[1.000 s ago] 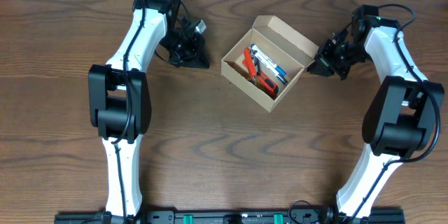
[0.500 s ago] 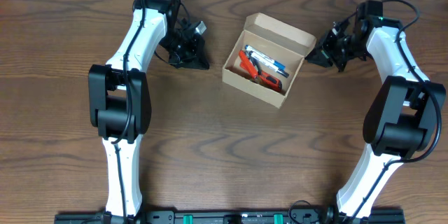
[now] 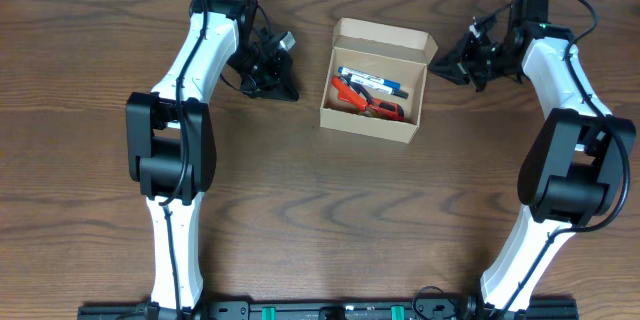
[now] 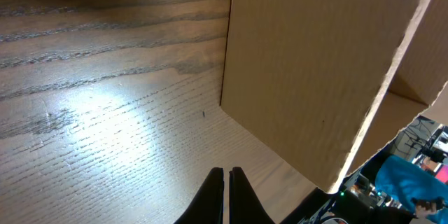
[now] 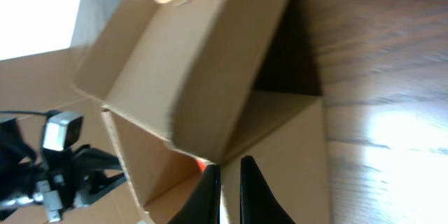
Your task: Pack container
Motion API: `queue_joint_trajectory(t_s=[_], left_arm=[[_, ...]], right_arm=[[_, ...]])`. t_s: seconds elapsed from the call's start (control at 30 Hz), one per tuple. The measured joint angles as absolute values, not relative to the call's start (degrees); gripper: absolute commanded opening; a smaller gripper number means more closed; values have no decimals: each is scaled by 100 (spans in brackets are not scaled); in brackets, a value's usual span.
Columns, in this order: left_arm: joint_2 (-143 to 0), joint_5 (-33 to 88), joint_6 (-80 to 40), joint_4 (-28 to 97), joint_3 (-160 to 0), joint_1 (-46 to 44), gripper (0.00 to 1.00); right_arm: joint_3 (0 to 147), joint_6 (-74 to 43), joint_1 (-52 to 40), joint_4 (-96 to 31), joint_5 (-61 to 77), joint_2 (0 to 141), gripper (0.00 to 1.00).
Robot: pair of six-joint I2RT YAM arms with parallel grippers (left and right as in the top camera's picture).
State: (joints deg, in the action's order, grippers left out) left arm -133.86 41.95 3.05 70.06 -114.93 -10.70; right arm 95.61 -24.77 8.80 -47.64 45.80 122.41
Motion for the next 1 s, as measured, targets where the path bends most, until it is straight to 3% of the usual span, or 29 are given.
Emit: queue_joint_trajectory(t_s=[0.73, 1.0], left_arm=[[-13386, 4195, 327, 6956, -11493, -1070, 6], [-13386, 4195, 329, 6757, -11493, -1070, 6]], right_arm=[[9561, -2432, 801, -4615, 5236, 12241, 2], [9564, -2526, 952, -4812, 4770, 12241, 2]])
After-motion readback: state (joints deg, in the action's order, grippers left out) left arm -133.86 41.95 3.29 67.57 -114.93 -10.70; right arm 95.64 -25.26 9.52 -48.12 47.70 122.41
